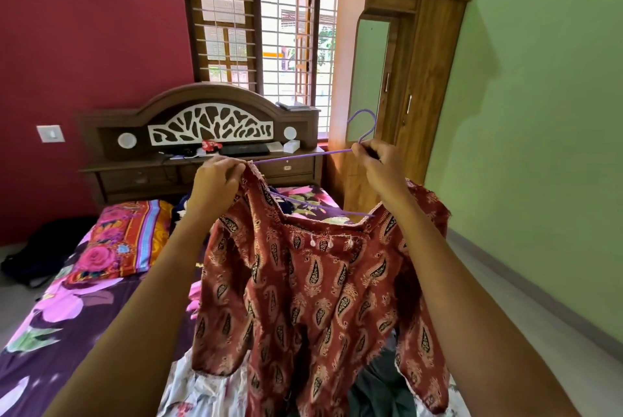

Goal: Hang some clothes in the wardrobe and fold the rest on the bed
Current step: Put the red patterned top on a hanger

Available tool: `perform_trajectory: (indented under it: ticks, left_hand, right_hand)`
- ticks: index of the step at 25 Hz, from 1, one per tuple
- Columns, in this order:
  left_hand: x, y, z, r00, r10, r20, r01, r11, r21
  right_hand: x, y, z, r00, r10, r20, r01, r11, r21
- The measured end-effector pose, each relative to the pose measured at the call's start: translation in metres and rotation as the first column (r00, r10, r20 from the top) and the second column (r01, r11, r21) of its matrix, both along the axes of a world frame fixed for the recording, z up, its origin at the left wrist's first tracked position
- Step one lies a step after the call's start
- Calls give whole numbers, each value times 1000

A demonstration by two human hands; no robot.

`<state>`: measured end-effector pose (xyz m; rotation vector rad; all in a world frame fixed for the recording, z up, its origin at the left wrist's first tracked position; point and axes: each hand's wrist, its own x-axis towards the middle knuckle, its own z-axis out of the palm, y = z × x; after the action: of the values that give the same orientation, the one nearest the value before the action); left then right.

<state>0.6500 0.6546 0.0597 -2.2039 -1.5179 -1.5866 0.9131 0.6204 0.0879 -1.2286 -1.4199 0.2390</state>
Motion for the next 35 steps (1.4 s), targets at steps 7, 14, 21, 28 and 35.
perform_trajectory:
  ticks: [7,14,21,28,35]
  left_hand:
    - [1,4,-6,988,-139,-64,136,989,-55]
    - [38,-6,11,892,-385,-238,363,922,-132]
    - [44,-12,2,956,23,-293,-5,998,61]
    - [16,-2,12,981,190,44,-194,970,147]
    - [-6,-6,22,962,225,155,-248,958,148]
  right_hand:
    - [8,-1,-2,998,26,49,-26,1000,2]
    - [-8,6,0,966,74,247,-84,996,28]
    - [-10,3,-3,960,119,252,-141,987,71]
    - [24,-9,-24,820,-416,393,361,909,210]
    - [14,-20,-28,863,-446,237,425,895,136]
